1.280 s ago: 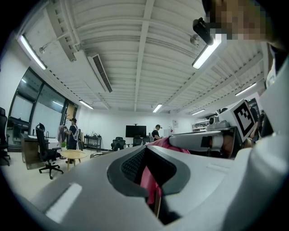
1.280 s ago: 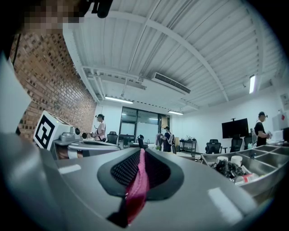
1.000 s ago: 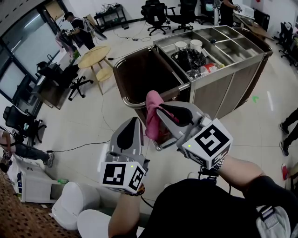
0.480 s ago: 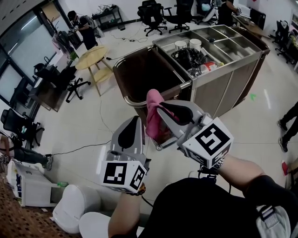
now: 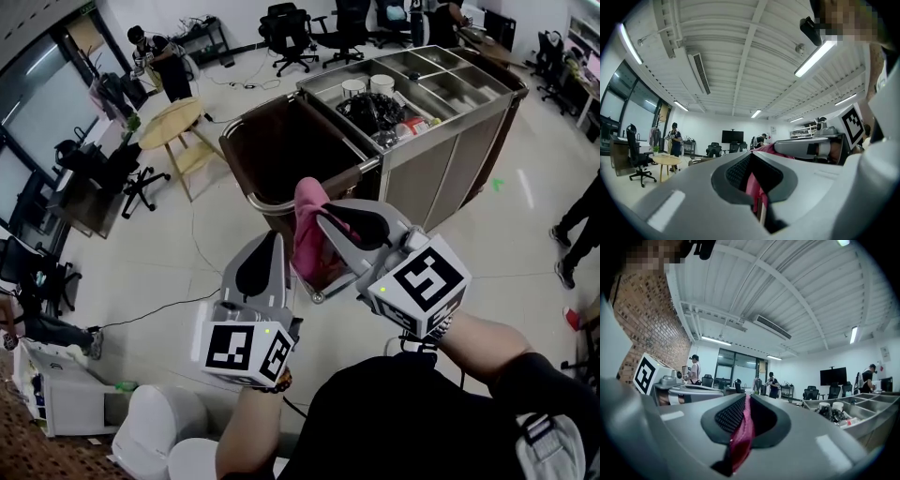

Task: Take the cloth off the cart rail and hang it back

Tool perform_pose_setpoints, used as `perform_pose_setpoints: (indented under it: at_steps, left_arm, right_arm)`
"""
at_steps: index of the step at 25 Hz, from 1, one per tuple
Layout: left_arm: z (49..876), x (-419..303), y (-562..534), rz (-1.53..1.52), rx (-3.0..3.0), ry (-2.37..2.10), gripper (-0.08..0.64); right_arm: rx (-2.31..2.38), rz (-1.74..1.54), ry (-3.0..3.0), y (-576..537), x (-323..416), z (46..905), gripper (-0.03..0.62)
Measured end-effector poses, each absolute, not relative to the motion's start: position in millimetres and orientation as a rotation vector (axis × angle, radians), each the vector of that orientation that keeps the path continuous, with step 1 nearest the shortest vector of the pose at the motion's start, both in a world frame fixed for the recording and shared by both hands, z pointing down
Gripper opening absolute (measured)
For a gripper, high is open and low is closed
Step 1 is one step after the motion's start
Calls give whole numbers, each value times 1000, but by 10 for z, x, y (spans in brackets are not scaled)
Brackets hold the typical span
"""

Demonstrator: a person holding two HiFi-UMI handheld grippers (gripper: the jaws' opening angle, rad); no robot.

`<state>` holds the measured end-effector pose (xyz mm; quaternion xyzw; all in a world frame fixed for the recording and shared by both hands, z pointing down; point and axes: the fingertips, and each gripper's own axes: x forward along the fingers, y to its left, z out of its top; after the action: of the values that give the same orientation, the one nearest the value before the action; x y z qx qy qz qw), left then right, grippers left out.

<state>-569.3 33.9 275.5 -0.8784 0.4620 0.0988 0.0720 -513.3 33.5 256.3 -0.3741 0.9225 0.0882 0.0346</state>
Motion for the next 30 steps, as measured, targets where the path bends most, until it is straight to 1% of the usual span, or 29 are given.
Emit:
perform_pose_setpoints:
  at_steps: [3, 11, 21, 30]
  left_arm:
    - [2783, -5575, 304, 292, -2668, 1347, 0]
    - [2695, -4935, 267, 275, -2730, 1223, 0]
    - [2704, -3943, 112, 254, -2829, 1048, 0]
    - [2673, -2850, 125, 228, -2903, 879, 0]
  right_arm:
    - [-1170, 285, 2816, 321, -5046, 2571, 29]
    - [-1289, 278, 2770, 332, -4434, 2512, 29]
    - [-1487, 237, 2668, 229, -3434, 2484, 30]
    - [-1633, 239, 2570, 311, -2357, 2452, 29]
